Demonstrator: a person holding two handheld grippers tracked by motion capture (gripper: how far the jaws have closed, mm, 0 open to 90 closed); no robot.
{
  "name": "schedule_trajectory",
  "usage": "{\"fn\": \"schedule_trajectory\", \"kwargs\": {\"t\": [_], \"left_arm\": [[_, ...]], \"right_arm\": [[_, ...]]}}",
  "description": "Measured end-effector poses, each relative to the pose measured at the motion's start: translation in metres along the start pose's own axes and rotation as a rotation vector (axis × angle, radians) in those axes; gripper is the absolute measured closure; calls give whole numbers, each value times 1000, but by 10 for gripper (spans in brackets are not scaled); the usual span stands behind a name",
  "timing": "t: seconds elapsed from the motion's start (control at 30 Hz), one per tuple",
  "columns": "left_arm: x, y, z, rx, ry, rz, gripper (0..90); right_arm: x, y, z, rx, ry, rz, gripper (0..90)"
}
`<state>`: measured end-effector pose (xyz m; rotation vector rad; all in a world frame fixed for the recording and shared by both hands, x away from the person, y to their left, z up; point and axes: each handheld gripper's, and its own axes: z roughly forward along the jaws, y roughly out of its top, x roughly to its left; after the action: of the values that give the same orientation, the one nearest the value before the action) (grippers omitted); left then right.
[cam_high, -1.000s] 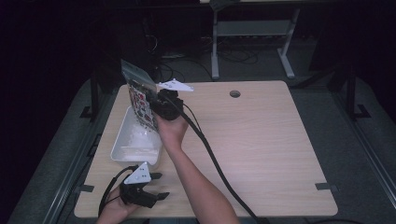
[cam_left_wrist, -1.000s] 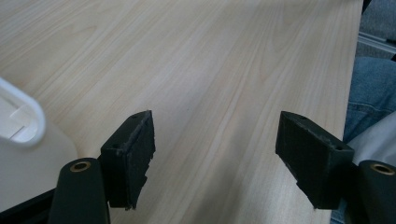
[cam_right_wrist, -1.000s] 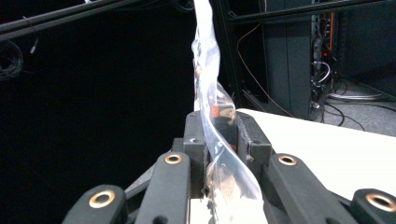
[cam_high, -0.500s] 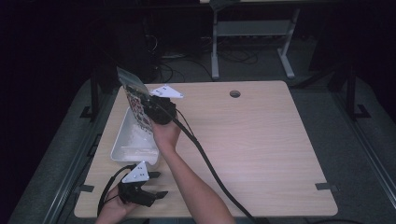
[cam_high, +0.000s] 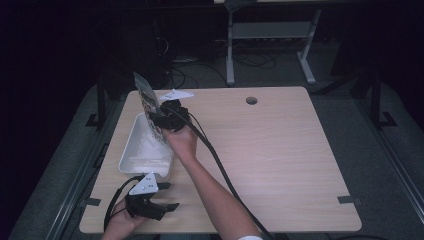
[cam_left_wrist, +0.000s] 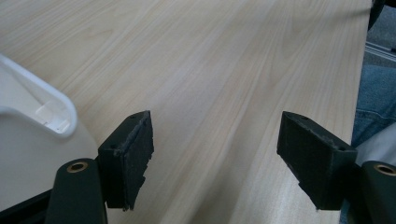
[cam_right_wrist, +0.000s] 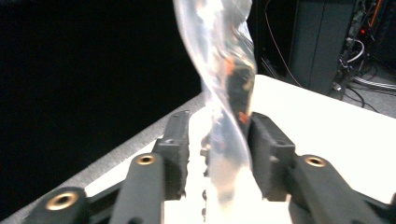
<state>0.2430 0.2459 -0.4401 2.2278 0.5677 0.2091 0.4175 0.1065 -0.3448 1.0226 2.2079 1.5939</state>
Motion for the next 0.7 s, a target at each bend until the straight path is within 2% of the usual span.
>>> {"fn": "schedule_trajectory", "kwargs": {"t": [0.1,0.13,0.2,0.23,0.33,0.4,0.53,0.57,0.6,0.63,0.7], "left_arm": [[0,0,-1,-2,2,1,264],[0,0,-1,-2,3,2,264],[0,0,-1,-5,5,2,264],[0,0,-2,-6,5,4,264],[0,0,-2,-6,6,2,264],[0,0,-2,-7,8,2,264],[-1,0,-3,-10,8,4,264],[-1,-1,-3,-9,7,3,264],[-1,-1,-3,-9,7,3,264],[-1,-1,-3,-6,7,6,264],[-1,-2,-4,-6,6,3,264]], "right_arm": [[-2,0,3,11,-5,4,660],[-2,1,5,15,-28,3,693],[-3,1,5,13,-36,7,715],[-1,1,3,6,-51,4,742],[3,-1,1,-12,-56,-1,747],[13,-3,-3,-55,-96,-22,749],[24,-1,-10,-141,-136,-25,752],[27,-2,-11,-163,-140,-24,752],[27,-2,-11,-163,-140,-24,752],[30,-3,-11,-214,-133,-28,752],[32,-6,-9,-238,-130,-46,752]]}}
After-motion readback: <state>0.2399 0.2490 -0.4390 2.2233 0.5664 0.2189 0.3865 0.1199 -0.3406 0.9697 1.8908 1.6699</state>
